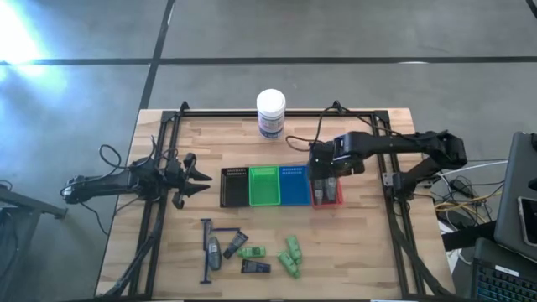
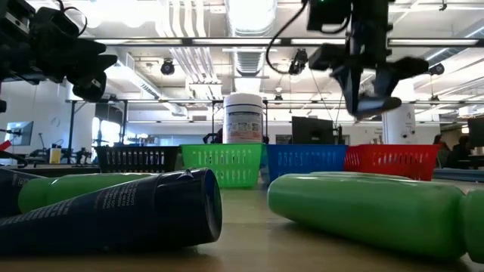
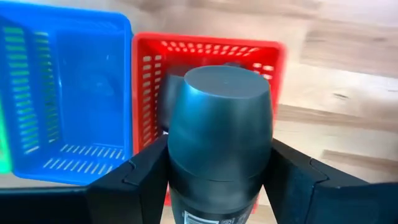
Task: Pick & Place Travel size toiletries
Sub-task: Put the black deodorant into the red bin
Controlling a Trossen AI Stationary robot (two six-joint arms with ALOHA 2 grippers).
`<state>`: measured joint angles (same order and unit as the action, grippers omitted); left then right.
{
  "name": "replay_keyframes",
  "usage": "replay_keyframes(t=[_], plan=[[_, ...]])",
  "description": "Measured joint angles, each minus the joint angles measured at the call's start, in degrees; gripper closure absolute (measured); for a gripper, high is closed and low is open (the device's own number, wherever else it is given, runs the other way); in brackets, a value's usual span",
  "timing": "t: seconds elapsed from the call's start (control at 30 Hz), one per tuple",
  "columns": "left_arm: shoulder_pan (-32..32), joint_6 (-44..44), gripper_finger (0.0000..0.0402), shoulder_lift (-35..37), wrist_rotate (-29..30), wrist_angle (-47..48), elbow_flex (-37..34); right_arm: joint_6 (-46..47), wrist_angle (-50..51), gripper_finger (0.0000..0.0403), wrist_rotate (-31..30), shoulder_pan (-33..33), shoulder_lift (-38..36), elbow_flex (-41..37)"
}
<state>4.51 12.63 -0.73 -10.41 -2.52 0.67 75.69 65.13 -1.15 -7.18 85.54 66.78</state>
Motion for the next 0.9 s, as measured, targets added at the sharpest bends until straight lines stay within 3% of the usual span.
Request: replay_keyframes(t=[0.17, 0.37, 0.9], plan=[[0.0, 0.0, 0.0275, 0.0, 0.0, 0.0, 0.0, -2.6, -8.8, 0.0197, 3.8, -2.5, 0.0, -7.1], [0.0, 0.0, 0.0275, 0.0, 0.0, 0.0, 0.0, -2.4, -10.6, 0.0191, 6.4, -2.5, 0.0, -12.3], [0.0, 0.0, 0.0275, 0.0, 0.0, 0.0, 0.0, -2.9, -9.3, 0.0071, 0.9, -1.3, 0.0, -6.9]])
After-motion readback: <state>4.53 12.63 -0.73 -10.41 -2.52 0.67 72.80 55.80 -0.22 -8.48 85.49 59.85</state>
